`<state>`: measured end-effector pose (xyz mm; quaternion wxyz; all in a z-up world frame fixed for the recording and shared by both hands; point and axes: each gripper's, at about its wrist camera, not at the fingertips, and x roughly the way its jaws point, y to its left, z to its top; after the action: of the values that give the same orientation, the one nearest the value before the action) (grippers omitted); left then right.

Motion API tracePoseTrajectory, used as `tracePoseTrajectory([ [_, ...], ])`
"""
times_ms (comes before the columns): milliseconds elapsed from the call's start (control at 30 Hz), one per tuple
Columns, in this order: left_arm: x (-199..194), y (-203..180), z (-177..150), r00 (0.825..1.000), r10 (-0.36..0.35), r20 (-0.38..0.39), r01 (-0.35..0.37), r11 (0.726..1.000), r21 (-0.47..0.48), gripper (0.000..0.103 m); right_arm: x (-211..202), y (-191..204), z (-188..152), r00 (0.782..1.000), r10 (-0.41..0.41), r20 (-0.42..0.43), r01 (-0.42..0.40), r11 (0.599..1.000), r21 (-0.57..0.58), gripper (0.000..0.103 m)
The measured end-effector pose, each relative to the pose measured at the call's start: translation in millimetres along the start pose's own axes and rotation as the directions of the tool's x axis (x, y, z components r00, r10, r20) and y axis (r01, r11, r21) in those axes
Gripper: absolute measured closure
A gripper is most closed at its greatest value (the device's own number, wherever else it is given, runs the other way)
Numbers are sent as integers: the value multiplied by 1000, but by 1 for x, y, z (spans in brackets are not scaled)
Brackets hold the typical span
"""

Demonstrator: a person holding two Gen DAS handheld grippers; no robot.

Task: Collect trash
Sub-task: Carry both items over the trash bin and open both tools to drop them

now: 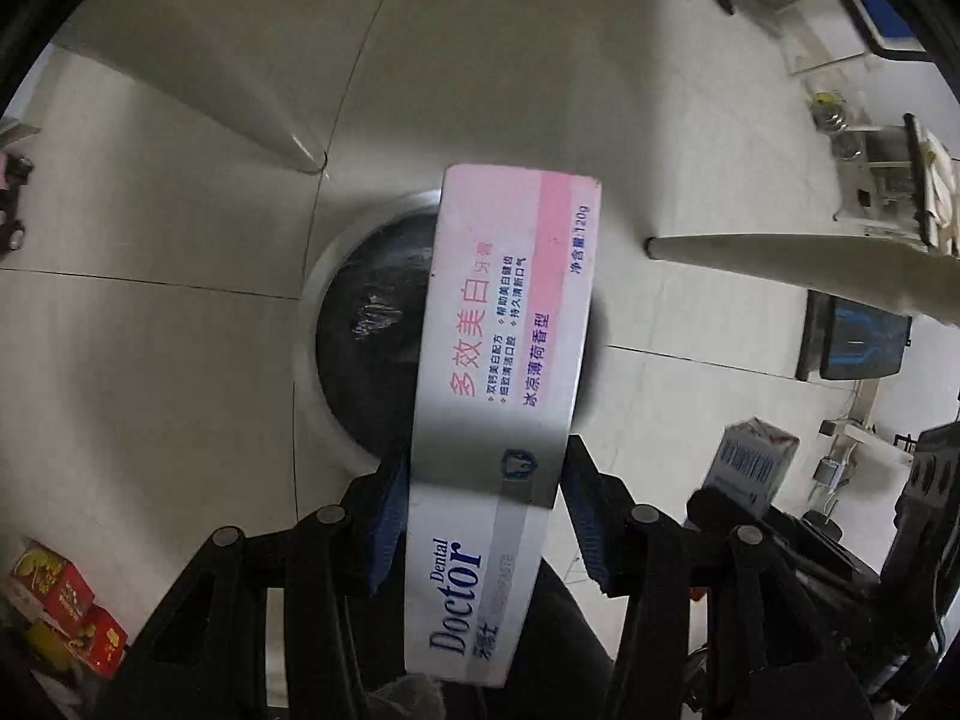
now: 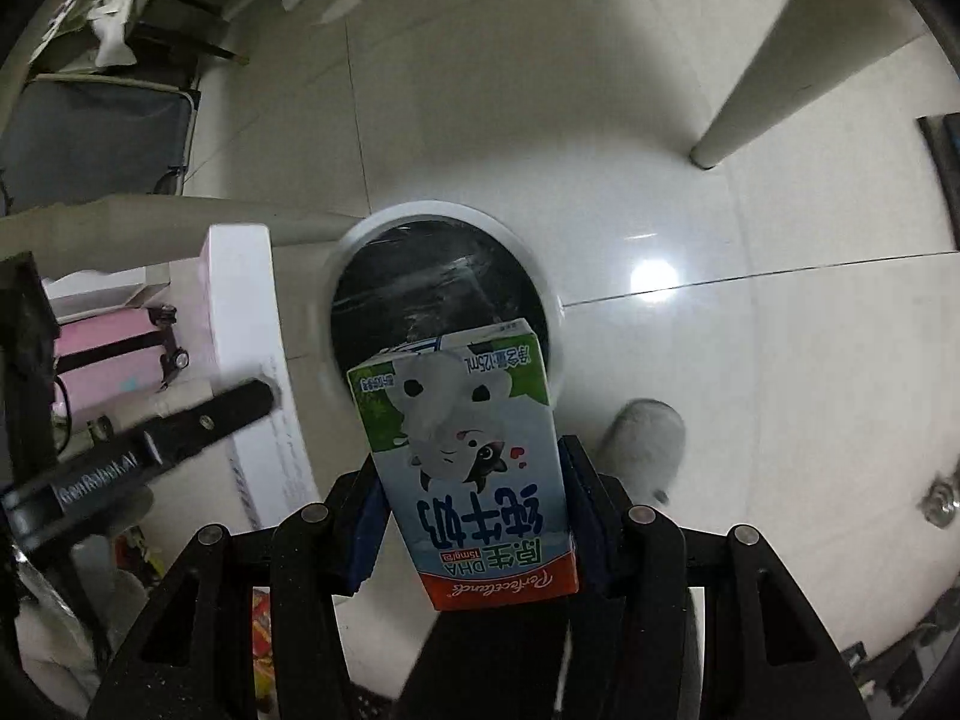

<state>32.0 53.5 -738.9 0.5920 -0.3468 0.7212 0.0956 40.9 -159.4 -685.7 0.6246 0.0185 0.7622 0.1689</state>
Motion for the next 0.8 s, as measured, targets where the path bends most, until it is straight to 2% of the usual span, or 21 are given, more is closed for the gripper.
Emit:
tracePoseTrajectory([
  [67, 13, 8, 6, 1000, -3, -5, 3, 1000, -19, 32, 35, -2, 11, 999, 35, -22, -35, 999, 6, 47],
  [100, 14, 11, 4, 1000, -5, 0, 5, 1000, -24, 16, 51, -3, 15, 998, 47, -35, -47, 999, 8, 46],
  [133, 16, 14, 4, 1000, 6, 3, -6, 1000, -30, 8, 66, -3, 17, 997, 62, -48, -62, 998, 6, 38],
  [167, 14, 17, 2, 999, 34, 14, -33, 999, -35, 7, 73, -7, 23, 995, 77, -56, -77, 997, 7, 29],
  [200, 10, 16, -2, 998, 50, 25, -49, 998, -39, 7, 80, -3, 26, 995, 84, -60, -83, 996, 10, 15],
  [267, -4, 20, -10, 993, 100, 60, -97, 994, -52, 7, 85, 0, 27, 996, 80, -50, -80, 997, -10, 8],
  [333, -16, 25, -17, 983, 163, 89, -159, 986, -51, 7, 80, 4, 22, 999, 40, -33, -41, 998, -38, 1],
  [500, -56, 13, -43, 945, 292, 145, -292, 956, -23, 7, 55, 19, 16, 997, -81, 15, 82, 989, -119, 1],
  [533, -60, 21, -41, 942, 300, 152, -301, 954, -16, 7, 49, 22, 14, 993, -116, 29, 119, 985, -128, 1],
  [667, -89, 18, -55, 931, 320, 176, -324, 946, -9, 7, 15, 23, 7, 975, -207, 85, 218, 964, -152, 1],
  [800, -105, 9, -62, 928, 322, 187, -325, 946, -13, 7, -18, 33, -3, 965, -239, 108, 255, 953, -166, 1],
])
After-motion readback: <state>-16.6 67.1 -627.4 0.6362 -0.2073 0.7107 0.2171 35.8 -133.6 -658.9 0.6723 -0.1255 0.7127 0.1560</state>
